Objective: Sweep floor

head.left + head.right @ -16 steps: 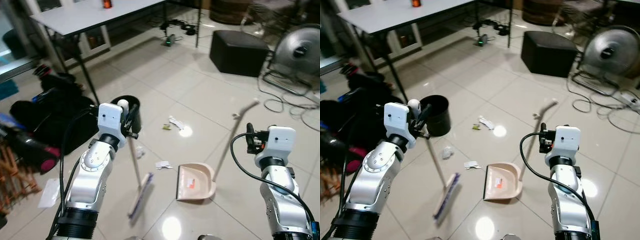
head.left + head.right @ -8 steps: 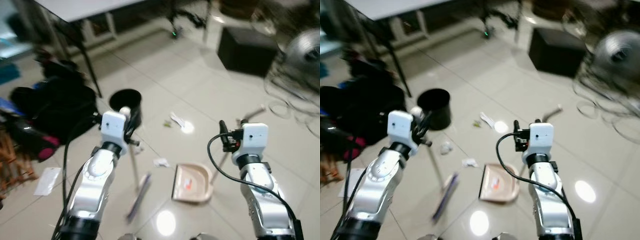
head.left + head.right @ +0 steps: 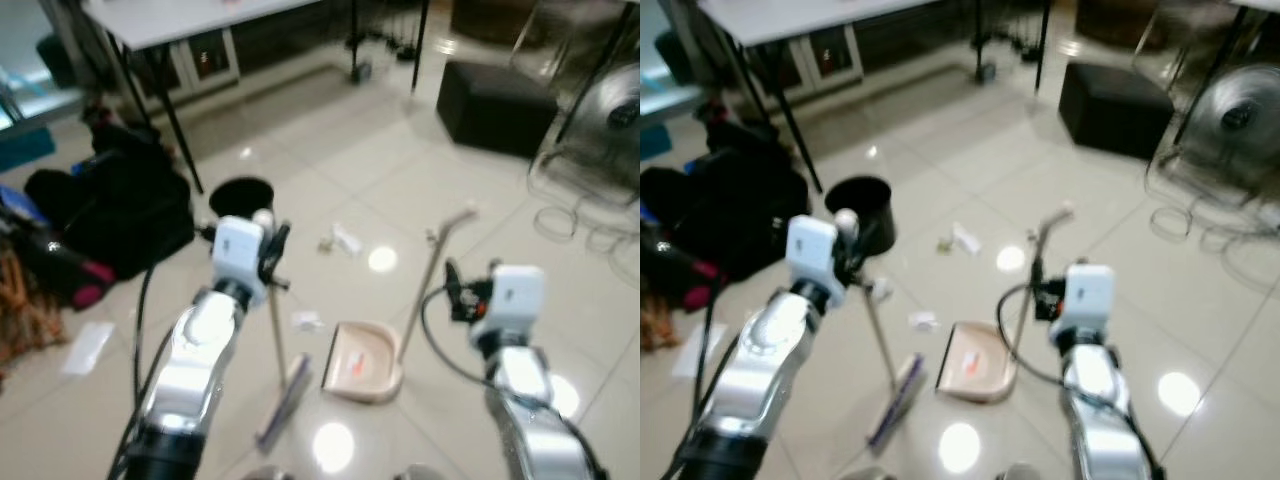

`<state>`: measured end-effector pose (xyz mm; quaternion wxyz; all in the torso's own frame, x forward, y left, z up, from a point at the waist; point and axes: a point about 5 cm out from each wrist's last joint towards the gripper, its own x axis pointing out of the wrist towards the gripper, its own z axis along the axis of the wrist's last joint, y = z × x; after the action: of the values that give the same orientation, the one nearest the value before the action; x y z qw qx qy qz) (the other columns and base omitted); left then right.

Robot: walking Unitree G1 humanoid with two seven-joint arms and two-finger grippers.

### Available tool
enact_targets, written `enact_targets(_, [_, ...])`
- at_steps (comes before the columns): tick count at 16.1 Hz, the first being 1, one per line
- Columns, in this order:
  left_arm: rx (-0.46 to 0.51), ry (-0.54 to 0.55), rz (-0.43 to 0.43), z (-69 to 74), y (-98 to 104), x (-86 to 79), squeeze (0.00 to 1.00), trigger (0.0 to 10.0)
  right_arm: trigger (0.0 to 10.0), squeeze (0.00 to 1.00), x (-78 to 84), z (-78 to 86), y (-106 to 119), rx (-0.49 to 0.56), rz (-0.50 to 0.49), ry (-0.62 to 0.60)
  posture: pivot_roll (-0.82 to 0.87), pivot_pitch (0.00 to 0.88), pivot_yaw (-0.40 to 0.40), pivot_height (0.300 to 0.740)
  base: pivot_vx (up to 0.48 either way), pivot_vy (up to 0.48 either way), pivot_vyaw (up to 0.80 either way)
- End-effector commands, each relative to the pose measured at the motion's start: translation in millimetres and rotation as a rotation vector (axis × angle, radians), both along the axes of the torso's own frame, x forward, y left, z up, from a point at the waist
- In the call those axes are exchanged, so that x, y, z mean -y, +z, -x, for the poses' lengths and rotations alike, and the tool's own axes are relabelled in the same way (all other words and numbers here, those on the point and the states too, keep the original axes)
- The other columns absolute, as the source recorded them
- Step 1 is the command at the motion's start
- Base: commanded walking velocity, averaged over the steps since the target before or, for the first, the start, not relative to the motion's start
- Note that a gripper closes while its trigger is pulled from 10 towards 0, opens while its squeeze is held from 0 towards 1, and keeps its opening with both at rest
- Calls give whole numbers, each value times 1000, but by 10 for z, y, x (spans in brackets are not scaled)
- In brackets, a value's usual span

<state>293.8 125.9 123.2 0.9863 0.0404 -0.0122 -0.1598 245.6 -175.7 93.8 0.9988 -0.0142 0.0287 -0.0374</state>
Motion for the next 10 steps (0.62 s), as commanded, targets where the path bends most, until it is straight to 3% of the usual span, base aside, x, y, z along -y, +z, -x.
enact_targets(1, [24, 18, -55, -30, 40, -81, 0, 10000, 10000, 0, -16, 34, 6, -5, -12, -10, -65, 68, 91, 740, 0, 352, 0])
enact_targets(2, [25, 20, -62, -33, 40, -81, 0, 10000, 10000, 0, -15, 39, 6, -6, -12, -12, -65, 68, 91, 740, 0, 352, 0])
enact_targets(10, [44, 7, -26, -17, 71, -29, 0, 10000, 10000, 0, 30, -14, 41, -12, 11, -13, -73, 75, 81, 740, 0, 0, 0])
